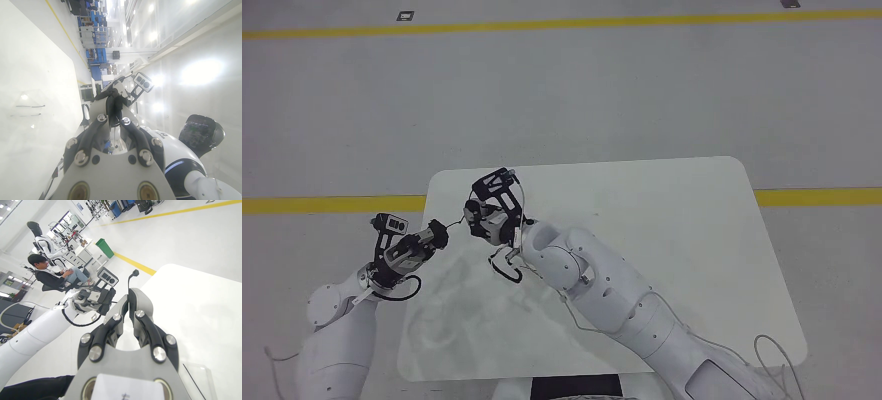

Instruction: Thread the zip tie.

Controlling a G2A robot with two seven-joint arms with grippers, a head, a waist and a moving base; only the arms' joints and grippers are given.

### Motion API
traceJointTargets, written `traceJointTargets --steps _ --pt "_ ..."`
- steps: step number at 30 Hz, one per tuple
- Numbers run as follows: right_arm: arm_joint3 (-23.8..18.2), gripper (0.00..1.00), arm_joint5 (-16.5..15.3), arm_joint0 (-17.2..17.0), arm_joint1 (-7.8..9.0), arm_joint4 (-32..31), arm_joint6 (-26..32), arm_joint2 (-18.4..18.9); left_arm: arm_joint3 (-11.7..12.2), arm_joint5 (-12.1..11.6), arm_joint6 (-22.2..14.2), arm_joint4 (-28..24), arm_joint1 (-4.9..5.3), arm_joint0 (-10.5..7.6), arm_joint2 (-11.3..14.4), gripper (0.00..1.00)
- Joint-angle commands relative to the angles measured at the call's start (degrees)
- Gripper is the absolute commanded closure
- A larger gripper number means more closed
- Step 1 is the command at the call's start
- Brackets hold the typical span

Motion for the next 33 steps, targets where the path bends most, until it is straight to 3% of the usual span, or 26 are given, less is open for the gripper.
traceJointTargets --steps 1,13,33 --pt "0.14 1.00 0.05 -0.05 -0.04 0.28 0.11 -0.02 0.00 0.00 0.00 0.00 0.00 0.00 0.00 1.00" --pt "1.17 1.00 -0.25 0.21 -0.50 3.55 0.12 0.02 0.00 0.00 0.00 0.00 0.00 0.00 0.00 1.00" --pt "2.14 1.00 4.21 -0.42 -1.13 7.07 -0.84 0.78 0.00 0.00 0.00 0.00 0.00 0.00 0.00 1.00"
